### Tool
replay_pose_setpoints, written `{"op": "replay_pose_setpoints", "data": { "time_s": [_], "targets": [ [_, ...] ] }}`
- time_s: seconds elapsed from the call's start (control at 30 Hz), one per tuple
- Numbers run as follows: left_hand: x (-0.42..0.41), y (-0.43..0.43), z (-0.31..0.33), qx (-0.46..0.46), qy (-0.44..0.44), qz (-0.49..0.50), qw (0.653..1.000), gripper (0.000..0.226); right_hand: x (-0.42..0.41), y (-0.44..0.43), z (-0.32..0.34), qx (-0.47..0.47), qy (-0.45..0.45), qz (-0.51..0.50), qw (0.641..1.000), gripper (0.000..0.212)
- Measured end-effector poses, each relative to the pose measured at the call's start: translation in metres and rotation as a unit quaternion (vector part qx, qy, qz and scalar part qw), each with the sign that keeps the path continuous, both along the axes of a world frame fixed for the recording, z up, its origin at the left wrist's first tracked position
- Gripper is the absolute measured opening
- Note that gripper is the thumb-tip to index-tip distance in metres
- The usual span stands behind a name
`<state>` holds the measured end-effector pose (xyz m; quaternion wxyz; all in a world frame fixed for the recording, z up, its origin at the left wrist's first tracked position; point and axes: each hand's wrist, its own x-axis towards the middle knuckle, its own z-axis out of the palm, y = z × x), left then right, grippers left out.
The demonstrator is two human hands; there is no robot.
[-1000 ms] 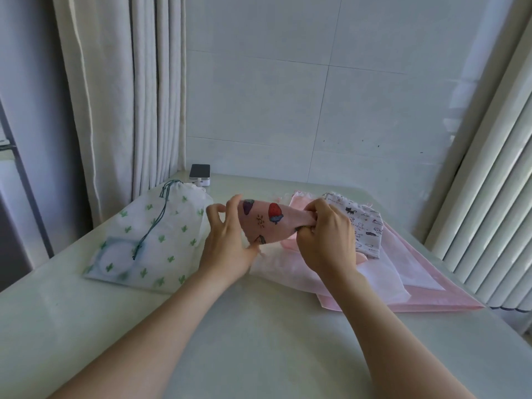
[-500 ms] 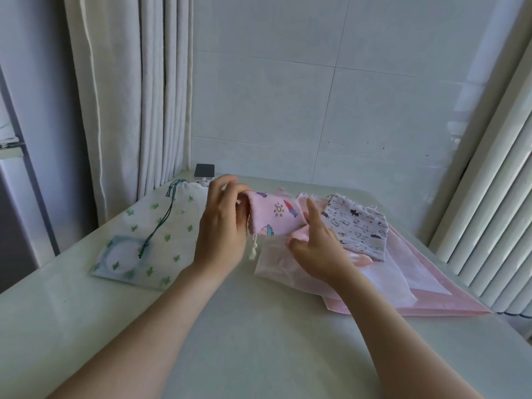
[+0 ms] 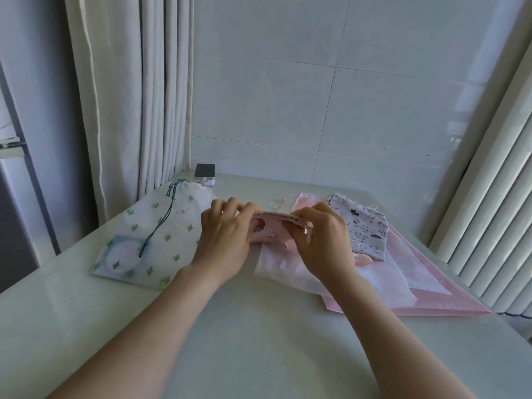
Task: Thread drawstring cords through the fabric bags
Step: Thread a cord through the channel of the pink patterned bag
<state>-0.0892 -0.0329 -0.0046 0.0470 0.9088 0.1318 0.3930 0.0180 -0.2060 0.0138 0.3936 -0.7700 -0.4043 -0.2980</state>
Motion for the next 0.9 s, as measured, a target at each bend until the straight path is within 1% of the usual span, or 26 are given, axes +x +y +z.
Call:
{"op": "replay_pose_setpoints", "data": {
  "time_s": [0.03, 0.07, 0.1, 0.13, 0.17, 0.2, 0.27, 0.3, 0.33, 0.4, 0.43, 0.5, 0.53, 0.57, 0.63, 0.73, 0.77, 0.8, 0.83, 0.9],
  "targets": [
    [-0.001, -0.001, 0.001, -0.016, 0.027, -0.001, 1.0, 0.059, 0.001, -0.001, 0.0, 0.009, 0.014, -0.004, 1.0, 0.008],
    [-0.002, -0.002, 0.002, -0.036, 0.035, 0.004, 0.999, 0.072, 0.003, -0.002, 0.0, 0.011, 0.033, -0.013, 0.999, 0.012],
    [-0.004, -0.003, 0.004, -0.064, 0.025, 0.004, 0.998, 0.078, 0.007, -0.002, -0.001, 0.011, 0.057, -0.021, 0.998, 0.016],
    [-0.005, -0.004, 0.006, -0.097, 0.006, 0.0, 0.995, 0.078, 0.009, -0.002, -0.001, 0.016, 0.086, -0.024, 0.996, 0.017],
    [-0.006, -0.003, 0.007, -0.127, -0.016, -0.005, 0.992, 0.073, 0.011, -0.002, -0.001, 0.024, 0.118, -0.016, 0.993, 0.015],
    [-0.007, -0.003, 0.009, -0.147, -0.029, -0.001, 0.989, 0.063, 0.011, -0.001, 0.001, 0.037, 0.149, 0.001, 0.988, 0.014],
    [-0.009, -0.006, 0.013, -0.167, -0.028, 0.018, 0.985, 0.036, 0.007, -0.002, 0.004, 0.056, 0.202, 0.047, 0.977, 0.016],
    [-0.009, -0.008, 0.014, -0.167, -0.017, 0.031, 0.985, 0.026, 0.004, -0.002, 0.006, 0.06, 0.221, 0.07, 0.971, 0.017],
    [-0.009, -0.011, 0.016, -0.173, -0.005, 0.047, 0.984, 0.022, 0.001, -0.002, 0.007, 0.063, 0.236, 0.089, 0.966, 0.017],
    [-0.009, -0.012, 0.018, -0.213, 0.001, 0.063, 0.975, 0.028, -0.005, -0.001, 0.008, 0.069, 0.253, 0.106, 0.959, 0.018],
    [-0.008, -0.01, 0.019, -0.256, -0.009, 0.057, 0.965, 0.034, -0.008, -0.001, 0.008, 0.073, 0.256, 0.103, 0.959, 0.018],
    [-0.01, -0.013, 0.025, -0.375, -0.033, 0.006, 0.926, 0.044, -0.011, 0.0, 0.009, 0.087, 0.257, 0.088, 0.958, 0.019],
    [-0.013, -0.017, 0.028, -0.418, -0.036, -0.017, 0.908, 0.049, -0.012, 0.0, 0.01, 0.097, 0.265, 0.083, 0.956, 0.02],
    [-0.014, -0.02, 0.03, -0.436, -0.026, -0.036, 0.899, 0.054, -0.014, 0.0, 0.011, 0.107, 0.273, 0.078, 0.953, 0.02],
    [-0.016, -0.023, 0.032, -0.442, -0.011, -0.072, 0.894, 0.058, -0.015, 0.0, 0.012, 0.128, 0.289, 0.074, 0.946, 0.021],
    [-0.017, -0.026, 0.032, -0.452, 0.003, -0.145, 0.88, 0.054, -0.018, -0.001, 0.014, 0.167, 0.32, 0.071, 0.93, 0.022],
    [-0.017, -0.026, 0.031, -0.447, 0.019, -0.158, 0.88, 0.056, -0.017, -0.001, 0.015, 0.179, 0.328, 0.067, 0.925, 0.022],
    [-0.018, -0.025, 0.031, -0.429, 0.041, -0.161, 0.888, 0.06, -0.017, -0.002, 0.015, 0.19, 0.335, 0.063, 0.921, 0.022],
    [-0.017, -0.023, 0.029, -0.395, 0.067, -0.149, 0.904, 0.064, -0.017, -0.002, 0.015, 0.2, 0.341, 0.059, 0.917, 0.023],
    [-0.017, -0.021, 0.026, -0.302, 0.116, -0.097, 0.941, 0.065, -0.015, -0.003, 0.016, 0.214, 0.348, 0.052, 0.911, 0.023]
  ]
}}
